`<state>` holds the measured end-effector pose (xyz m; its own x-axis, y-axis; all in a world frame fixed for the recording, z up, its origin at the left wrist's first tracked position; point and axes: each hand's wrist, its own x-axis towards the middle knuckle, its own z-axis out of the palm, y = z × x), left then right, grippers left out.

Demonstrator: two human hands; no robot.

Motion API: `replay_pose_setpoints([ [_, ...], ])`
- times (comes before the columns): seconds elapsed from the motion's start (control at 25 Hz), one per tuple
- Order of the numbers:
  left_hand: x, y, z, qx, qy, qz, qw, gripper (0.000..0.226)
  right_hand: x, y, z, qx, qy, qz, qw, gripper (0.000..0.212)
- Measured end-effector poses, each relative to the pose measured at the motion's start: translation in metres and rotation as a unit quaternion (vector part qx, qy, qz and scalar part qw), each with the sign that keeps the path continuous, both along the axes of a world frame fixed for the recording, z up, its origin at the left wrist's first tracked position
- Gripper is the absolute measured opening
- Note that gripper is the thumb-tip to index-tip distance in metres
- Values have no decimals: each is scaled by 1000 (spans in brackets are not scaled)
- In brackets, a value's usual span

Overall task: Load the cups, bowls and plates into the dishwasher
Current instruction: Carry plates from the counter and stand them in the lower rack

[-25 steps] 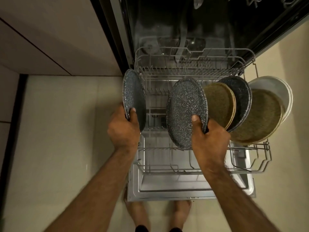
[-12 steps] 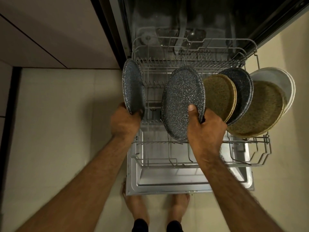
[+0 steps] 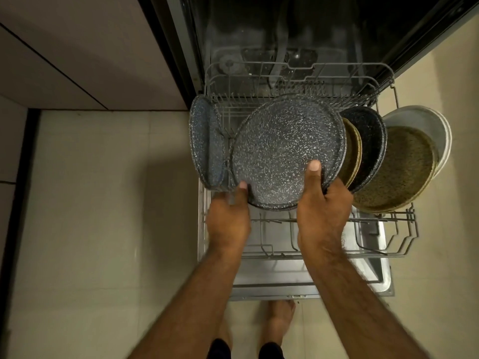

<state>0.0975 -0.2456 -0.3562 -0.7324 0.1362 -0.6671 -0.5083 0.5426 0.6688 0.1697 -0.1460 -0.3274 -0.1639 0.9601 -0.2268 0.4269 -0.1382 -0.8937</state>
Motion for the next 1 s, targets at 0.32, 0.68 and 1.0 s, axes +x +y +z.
replay_pose_setpoints([
  [0.32, -26, 7, 12, 178, -74, 129, 973, 22, 9, 4, -27, -179, 25, 41, 983, 39],
  [0.68, -39, 6, -13, -86, 329, -103, 935, 23, 36, 8, -34, -118, -46, 98, 987, 59],
  [1.0, -34, 25, -52, -63, 255, -130, 956, 27, 42, 35, -24, -38, -24, 78, 996, 52],
])
